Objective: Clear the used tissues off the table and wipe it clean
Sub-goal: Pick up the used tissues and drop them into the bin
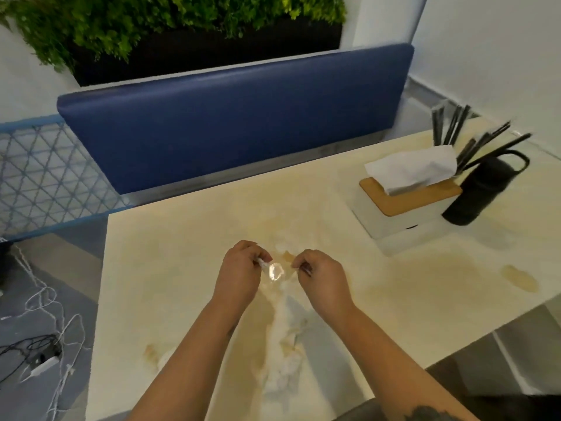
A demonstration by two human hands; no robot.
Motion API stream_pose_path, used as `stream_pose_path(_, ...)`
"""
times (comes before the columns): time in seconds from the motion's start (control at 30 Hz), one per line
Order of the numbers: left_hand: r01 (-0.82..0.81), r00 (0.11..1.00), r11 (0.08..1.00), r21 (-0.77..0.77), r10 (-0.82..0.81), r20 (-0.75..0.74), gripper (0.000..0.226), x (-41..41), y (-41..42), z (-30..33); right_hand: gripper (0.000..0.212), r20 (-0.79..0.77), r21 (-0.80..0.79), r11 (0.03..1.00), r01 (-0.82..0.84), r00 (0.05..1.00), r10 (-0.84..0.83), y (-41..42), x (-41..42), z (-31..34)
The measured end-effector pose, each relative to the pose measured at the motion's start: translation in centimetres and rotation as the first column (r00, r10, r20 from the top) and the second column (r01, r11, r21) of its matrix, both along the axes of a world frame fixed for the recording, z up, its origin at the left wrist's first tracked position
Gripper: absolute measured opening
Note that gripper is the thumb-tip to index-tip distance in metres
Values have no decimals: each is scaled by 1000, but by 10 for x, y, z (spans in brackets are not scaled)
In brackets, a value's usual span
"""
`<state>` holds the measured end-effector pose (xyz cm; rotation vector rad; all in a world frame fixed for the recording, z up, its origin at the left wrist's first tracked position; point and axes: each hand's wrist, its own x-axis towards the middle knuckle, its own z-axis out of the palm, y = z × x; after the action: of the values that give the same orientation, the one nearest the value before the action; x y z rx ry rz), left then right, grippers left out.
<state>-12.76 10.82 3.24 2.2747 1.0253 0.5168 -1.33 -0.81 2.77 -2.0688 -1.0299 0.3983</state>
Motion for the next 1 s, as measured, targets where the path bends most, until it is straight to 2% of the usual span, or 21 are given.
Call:
stream_pose_path(0.3, 228, 974, 974, -13, -228, -9, 36, 116, -65, 8, 23, -40, 65, 966, 249, 968, -247, -91, 91, 14)
stream_pose_path(0.57, 400, 916, 916, -15, -400, -1, 35, 226, -142, 17, 21, -38, 36, 910, 413, 911, -412, -182, 175, 21)
stream_pose_path(0.9, 593, 805, 805, -28, -594, -7, 32, 339, -259, 19, 21, -19, 14, 795, 606, 795, -606, -304, 255, 24)
stream_pose_path(1.0, 669, 743, 743, -22, -669, -14, 33, 365, -295, 16, 20, -35, -2, 744, 669, 743, -668, -344, 267, 24)
